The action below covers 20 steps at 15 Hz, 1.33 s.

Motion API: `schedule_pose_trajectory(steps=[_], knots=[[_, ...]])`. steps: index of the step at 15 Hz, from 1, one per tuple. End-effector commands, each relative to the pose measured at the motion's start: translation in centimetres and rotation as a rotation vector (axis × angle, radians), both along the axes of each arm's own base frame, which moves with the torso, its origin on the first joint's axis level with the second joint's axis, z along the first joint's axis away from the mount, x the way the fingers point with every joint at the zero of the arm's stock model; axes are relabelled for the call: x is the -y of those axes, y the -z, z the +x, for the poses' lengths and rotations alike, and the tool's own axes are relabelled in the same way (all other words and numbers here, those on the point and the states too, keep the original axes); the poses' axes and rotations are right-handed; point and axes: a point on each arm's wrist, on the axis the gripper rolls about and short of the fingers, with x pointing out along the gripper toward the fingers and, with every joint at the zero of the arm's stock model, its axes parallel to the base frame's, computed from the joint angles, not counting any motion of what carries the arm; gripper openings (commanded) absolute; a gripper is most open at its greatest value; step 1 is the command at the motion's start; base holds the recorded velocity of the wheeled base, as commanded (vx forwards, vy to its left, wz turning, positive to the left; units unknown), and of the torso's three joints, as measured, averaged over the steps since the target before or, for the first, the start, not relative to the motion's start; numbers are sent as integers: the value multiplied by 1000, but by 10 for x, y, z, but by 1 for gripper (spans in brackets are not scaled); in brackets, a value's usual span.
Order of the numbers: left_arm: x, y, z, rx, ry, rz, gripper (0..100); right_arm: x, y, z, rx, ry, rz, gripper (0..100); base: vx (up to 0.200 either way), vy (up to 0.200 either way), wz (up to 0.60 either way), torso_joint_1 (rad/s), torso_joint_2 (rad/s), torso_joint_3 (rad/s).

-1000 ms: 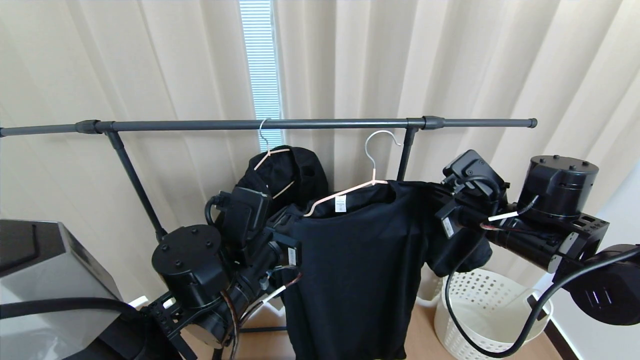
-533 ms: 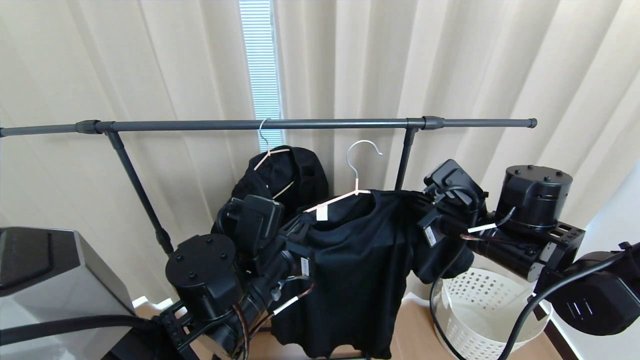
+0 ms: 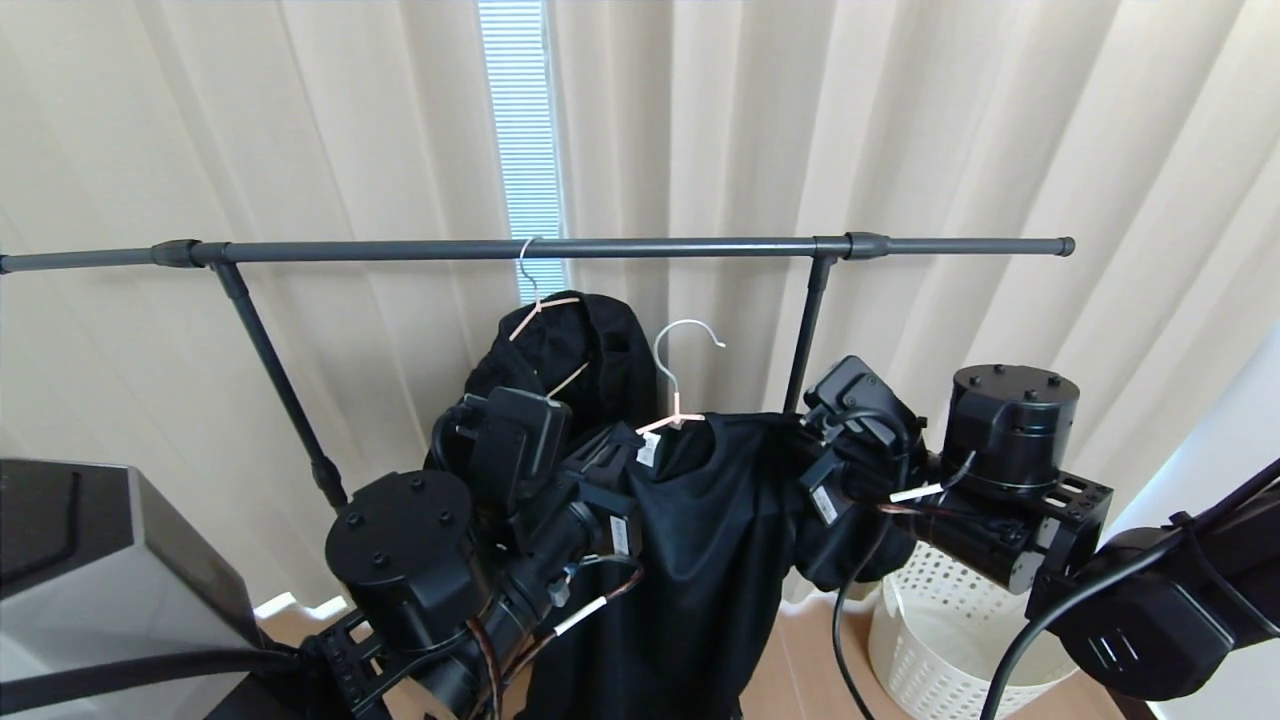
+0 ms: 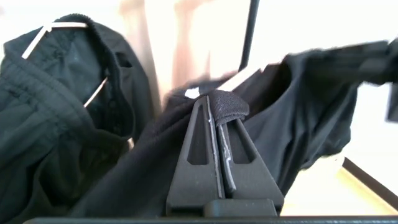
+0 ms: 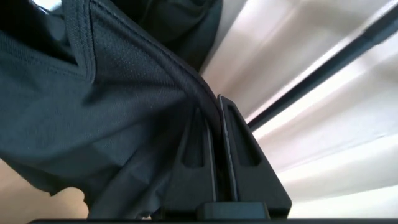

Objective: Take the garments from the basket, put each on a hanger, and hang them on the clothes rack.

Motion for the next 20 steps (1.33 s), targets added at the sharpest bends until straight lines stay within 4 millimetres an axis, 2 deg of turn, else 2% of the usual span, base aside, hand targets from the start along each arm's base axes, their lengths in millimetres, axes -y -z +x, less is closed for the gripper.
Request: schedule_pose_trajectory(steps=[1, 10, 15, 20], knots=[[3, -4, -5, 6, 18, -14, 0, -7, 12, 3, -10, -5, -6, 0, 0, 0, 0, 0, 0, 0], [13, -13, -14, 1, 69, -96, 0, -28, 24, 1, -29, 0, 30, 0, 0, 0, 0, 0, 0, 0], [9, -4, -9, -15, 51, -73, 0, -26, 12, 0, 5, 5, 84, 0, 0, 0, 0, 0, 0, 0], [5, 1, -10, -25, 70, -61, 0, -24, 8, -2, 12, 0, 90, 0, 0, 0, 0, 0, 0, 0]])
